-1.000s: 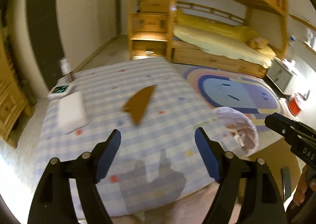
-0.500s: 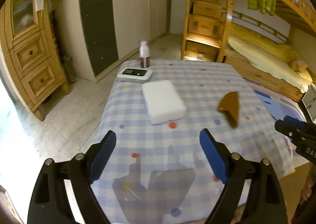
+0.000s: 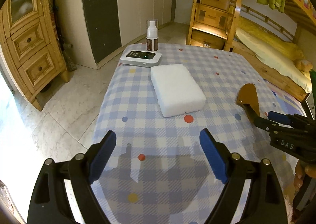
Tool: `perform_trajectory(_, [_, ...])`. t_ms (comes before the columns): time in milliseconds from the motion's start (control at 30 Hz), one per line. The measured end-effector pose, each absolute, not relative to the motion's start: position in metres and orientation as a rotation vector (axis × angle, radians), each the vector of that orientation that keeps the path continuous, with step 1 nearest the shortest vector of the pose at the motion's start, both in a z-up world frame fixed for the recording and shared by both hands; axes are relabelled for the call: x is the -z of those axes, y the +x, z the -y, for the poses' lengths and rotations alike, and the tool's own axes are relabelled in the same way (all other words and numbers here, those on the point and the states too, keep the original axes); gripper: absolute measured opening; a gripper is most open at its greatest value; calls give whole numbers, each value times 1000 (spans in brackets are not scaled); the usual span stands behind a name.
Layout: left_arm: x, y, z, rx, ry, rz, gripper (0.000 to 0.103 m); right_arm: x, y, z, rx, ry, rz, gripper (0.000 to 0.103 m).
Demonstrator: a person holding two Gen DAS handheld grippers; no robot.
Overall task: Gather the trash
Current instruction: 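Move both open tools back over the table toward the brown cardboard, then grasp the brown cardboard piece with the right tool while the left tool grasps the white foam block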
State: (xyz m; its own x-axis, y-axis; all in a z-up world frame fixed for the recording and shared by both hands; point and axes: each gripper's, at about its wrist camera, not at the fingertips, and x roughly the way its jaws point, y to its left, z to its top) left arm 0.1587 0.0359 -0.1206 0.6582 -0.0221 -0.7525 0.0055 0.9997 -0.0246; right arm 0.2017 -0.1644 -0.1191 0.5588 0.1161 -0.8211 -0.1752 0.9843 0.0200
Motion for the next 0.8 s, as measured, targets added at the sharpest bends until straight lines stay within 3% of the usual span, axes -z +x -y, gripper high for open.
perform_trajectory(167, [124, 167, -27, 29, -1, -863, 84, 118, 192, 195, -69, -41, -946, 52])
perform_trajectory(300, [126, 181, -13, 35, 27, -872, 90, 114, 189, 214, -36, -18, -938, 51])
perform_trajectory(633, [141, 233, 10, -33, 37, -914, 90, 88, 166, 231, -117, 30, -857, 55])
perform_trajectory(733, [146, 242, 12, -35, 24, -933, 83, 86, 162, 233, -124, 44, -852, 55])
perform_trajectory(800, [149, 244, 12, -52, 27, -943, 70, 86, 161, 233, -128, 46, -855, 55])
